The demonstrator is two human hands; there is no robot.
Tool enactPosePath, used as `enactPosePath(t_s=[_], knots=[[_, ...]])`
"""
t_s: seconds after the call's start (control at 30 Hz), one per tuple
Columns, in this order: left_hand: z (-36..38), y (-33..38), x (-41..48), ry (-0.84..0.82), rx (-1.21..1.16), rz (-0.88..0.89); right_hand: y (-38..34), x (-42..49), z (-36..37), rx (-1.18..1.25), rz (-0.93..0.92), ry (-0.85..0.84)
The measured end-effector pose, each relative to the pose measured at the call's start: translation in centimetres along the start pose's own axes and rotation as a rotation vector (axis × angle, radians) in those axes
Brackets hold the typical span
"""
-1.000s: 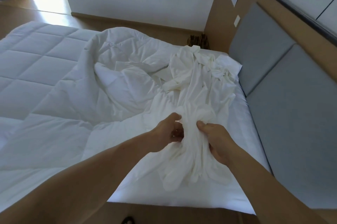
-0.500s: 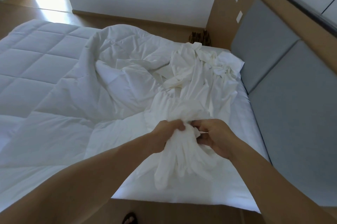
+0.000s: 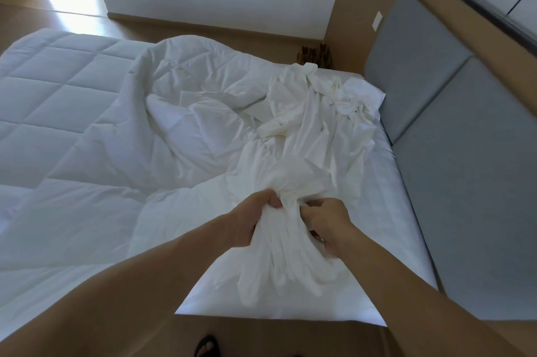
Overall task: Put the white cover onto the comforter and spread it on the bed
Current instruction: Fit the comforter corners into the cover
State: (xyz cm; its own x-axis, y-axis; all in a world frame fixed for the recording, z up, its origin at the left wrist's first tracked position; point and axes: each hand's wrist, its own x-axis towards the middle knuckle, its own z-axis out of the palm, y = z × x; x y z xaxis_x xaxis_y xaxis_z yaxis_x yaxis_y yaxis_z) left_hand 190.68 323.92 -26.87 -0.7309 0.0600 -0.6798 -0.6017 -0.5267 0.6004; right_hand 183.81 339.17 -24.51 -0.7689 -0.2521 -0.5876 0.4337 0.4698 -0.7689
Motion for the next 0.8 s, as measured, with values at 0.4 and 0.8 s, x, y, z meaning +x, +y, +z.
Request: enactPosePath(t_s=[0.4, 0.8], knots=[[-1.7, -0.7, 0.1, -0.010, -0.020, -0.002, 0.8, -0.4, 0.6, 0.014, -0.047, -0.018], [-2.5, 0.7, -1.1, 0.050, -0.002, 0.046, -0.2, -1.2, -0.7, 0.243, 0.007, -0.024]])
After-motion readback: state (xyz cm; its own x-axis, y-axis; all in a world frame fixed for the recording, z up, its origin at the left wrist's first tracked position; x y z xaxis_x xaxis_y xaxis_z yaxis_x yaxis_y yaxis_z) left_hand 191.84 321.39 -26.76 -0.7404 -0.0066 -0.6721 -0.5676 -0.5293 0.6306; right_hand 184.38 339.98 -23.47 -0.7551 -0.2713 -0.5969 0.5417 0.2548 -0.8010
